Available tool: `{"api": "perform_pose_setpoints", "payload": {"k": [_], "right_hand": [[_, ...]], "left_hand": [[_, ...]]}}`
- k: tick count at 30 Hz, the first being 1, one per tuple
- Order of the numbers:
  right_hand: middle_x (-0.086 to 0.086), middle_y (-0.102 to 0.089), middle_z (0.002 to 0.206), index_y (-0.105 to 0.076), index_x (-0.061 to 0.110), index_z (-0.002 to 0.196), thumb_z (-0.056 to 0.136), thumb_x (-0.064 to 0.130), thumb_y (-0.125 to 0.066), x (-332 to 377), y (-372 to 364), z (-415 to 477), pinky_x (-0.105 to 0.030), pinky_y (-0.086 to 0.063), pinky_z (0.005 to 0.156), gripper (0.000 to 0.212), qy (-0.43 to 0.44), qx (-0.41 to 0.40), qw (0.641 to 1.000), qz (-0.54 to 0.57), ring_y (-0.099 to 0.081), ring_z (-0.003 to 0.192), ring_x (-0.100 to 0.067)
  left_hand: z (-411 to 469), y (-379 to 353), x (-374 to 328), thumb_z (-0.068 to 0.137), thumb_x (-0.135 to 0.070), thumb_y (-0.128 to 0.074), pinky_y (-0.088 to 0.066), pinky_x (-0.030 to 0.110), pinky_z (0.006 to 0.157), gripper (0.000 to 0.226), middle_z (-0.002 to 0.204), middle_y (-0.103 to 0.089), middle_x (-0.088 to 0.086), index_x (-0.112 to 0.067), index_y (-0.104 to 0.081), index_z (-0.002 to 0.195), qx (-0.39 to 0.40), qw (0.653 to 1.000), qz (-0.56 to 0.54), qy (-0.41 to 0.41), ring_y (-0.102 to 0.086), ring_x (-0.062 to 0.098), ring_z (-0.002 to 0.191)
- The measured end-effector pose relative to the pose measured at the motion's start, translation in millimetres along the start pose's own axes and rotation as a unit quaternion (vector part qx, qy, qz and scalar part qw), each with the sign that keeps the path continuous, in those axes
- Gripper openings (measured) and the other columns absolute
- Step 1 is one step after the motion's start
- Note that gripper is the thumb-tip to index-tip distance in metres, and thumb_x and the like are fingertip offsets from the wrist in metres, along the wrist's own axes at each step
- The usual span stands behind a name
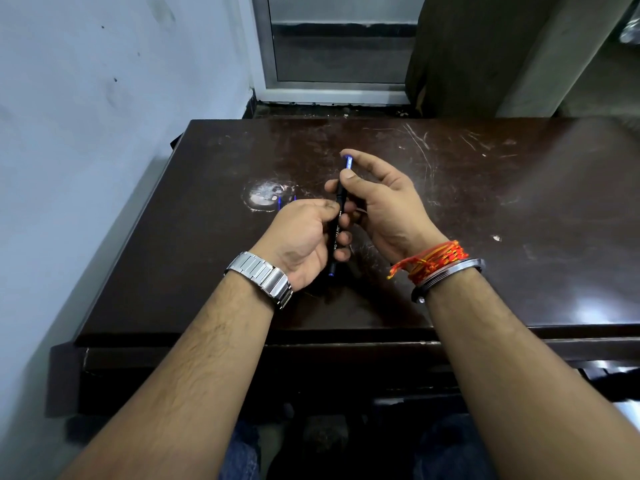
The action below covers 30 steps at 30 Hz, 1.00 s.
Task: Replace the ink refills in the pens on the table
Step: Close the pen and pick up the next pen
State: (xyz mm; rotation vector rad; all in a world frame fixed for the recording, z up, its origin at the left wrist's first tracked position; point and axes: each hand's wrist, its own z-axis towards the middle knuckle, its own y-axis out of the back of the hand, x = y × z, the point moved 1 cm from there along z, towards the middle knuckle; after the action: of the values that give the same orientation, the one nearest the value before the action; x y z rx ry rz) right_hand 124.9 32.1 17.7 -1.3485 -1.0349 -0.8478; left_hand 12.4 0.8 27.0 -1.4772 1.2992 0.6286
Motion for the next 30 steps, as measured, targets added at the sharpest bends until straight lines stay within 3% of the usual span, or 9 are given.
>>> {"api": "perform_pose_setpoints", "payload": {"k": [3,9,15,17,20,23,26,28,30], "right_hand": [[-0.010,-0.068,0.078,-0.061,0.012,0.122,0.097,0.004,-0.059,-0.6,-0.2,0.4,-0.023,-0.049,0.046,0.027,0.011,-0.012,1.000,-0.003,-0.048,0.047,-0.010],[-0.011,-0.069,0.075,-0.065,0.010,0.119,0.093,0.003,-0.063,0.9,4.1,2.5,-0.022,-0.051,0.052,0.027,0.016,-0.027,0.999,-0.034,-0.051,0.049,-0.009],[-0.010,-0.068,0.078,-0.060,0.021,0.128,0.095,0.010,-0.064,-7.9,-3.6,-2.9,-0.024,-0.047,0.040,0.035,0.012,-0.012,0.999,-0.039,-0.049,0.042,-0.011],[-0.012,-0.069,0.080,-0.060,0.024,0.126,0.092,0.011,-0.069,-10.8,-6.4,-2.9,-0.024,-0.044,0.037,0.038,0.004,-0.019,0.998,-0.066,-0.047,0.039,-0.012],[-0.007,-0.071,0.074,-0.066,0.009,0.114,0.084,0.020,-0.078,-14.2,-6.7,0.0,-0.022,-0.042,0.038,0.034,0.008,-0.056,0.990,-0.130,-0.050,0.040,-0.010],[-0.006,-0.066,0.061,-0.071,0.003,0.089,0.075,0.032,-0.084,-15.4,-2.0,0.5,-0.028,-0.049,0.044,0.035,0.006,-0.086,0.982,-0.166,-0.055,0.042,-0.013],[-0.011,-0.071,0.063,-0.073,0.007,0.074,0.071,0.032,-0.084,-12.3,4.4,2.1,-0.045,-0.062,0.057,0.028,0.000,-0.114,0.972,-0.206,-0.066,0.052,-0.020],[-0.008,-0.071,0.060,-0.072,0.012,0.065,0.071,0.027,-0.084,-10.9,7.2,3.4,-0.042,-0.063,0.061,0.021,-0.003,-0.119,0.969,-0.215,-0.066,0.053,-0.017],[-0.001,-0.068,0.054,-0.071,0.013,0.061,0.072,0.023,-0.083,-10.6,7.1,2.8,-0.030,-0.059,0.056,0.019,-0.006,-0.108,0.968,-0.227,-0.064,0.049,-0.010]], "left_hand": [[-0.1,-1.0,0.4,0.102,-0.008,-0.032,-0.022,0.019,0.040,0.027,0.067,-0.039,0.002,-0.011,-0.050,0.081,0.014,1.000,-0.022,0.004,-0.032,0.010,0.049],[0.3,-0.9,2.1,0.102,-0.007,-0.030,-0.020,0.019,0.041,0.026,0.067,-0.040,0.000,-0.014,-0.047,0.083,0.017,0.999,-0.043,0.009,-0.030,0.008,0.048],[0.4,-3.6,4.5,0.101,-0.006,-0.030,-0.023,0.020,0.042,0.030,0.067,-0.042,0.001,-0.014,-0.050,0.080,-0.031,0.999,-0.044,-0.005,-0.033,0.010,0.049],[1.9,-4.2,4.3,0.099,-0.005,-0.029,-0.027,0.021,0.044,0.027,0.066,-0.044,0.003,-0.009,-0.056,0.096,-0.050,0.998,-0.028,-0.016,-0.036,0.012,0.050],[6.3,-0.6,2.0,0.098,-0.003,-0.029,-0.041,0.022,0.047,0.037,0.066,-0.054,0.007,0.001,-0.060,0.118,-0.061,0.998,-0.022,-0.025,-0.047,0.014,0.055],[8.7,1.7,1.2,0.097,-0.001,-0.036,-0.051,0.025,0.050,0.029,0.058,-0.064,0.004,-0.001,-0.064,0.104,-0.079,0.996,-0.010,-0.030,-0.060,0.015,0.054],[10.6,3.6,4.7,0.096,0.000,-0.049,-0.056,0.026,0.049,0.019,0.058,-0.069,0.004,-0.003,-0.067,0.093,-0.112,0.993,0.013,-0.042,-0.068,0.013,0.052],[15.1,8.4,9.7,0.090,-0.001,-0.060,-0.061,0.035,0.059,0.015,0.071,-0.074,0.012,-0.006,-0.074,0.084,-0.145,0.985,0.061,-0.067,-0.074,0.024,0.066],[16.3,13.0,12.5,0.083,-0.005,-0.070,-0.060,0.052,0.077,0.015,0.080,-0.076,0.017,-0.014,-0.079,0.074,-0.174,0.973,0.121,-0.089,-0.073,0.037,0.083]]}}
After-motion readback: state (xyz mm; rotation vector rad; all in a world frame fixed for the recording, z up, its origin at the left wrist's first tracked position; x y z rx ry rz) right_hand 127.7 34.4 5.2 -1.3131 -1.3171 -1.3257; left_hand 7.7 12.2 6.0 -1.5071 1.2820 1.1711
